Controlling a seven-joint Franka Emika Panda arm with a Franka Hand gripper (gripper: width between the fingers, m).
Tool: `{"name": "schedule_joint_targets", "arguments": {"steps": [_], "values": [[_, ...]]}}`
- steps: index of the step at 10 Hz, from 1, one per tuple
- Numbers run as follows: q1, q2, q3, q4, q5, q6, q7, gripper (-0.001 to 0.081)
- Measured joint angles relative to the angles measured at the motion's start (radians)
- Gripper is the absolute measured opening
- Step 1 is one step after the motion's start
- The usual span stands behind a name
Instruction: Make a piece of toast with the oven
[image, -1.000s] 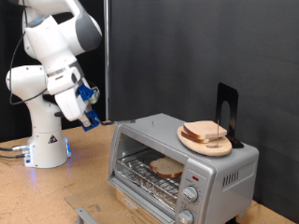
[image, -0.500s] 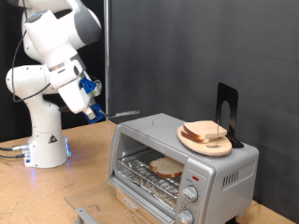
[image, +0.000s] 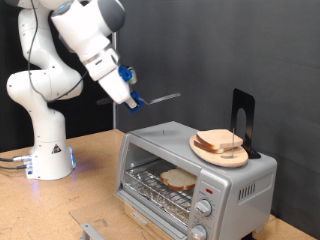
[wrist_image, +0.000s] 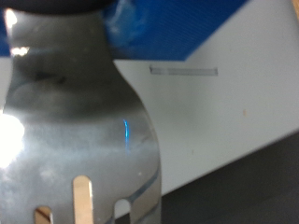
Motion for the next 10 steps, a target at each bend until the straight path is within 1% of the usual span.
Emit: {"name": "schedule_joint_targets", "arguments": {"steps": [1,2,3,5,7,10], "values": [[0.003,0.006,0.044,0.017,-0.002,0.014,0.054,0.0466],[0.005,0.023,0.088,0.037,-0.008,0.025,0.087,0.0466],[0.007,0.048,0.129,0.054,-0.018,0.039,0.107,0.0466],[0.007,0.106,0.191,0.079,-0.043,0.059,0.126,0.0466],[0.006,0.151,0.231,0.081,-0.048,0.092,0.139,0.0466],[0.005,0.201,0.251,0.065,-0.048,0.130,0.151,0.0466]]}}
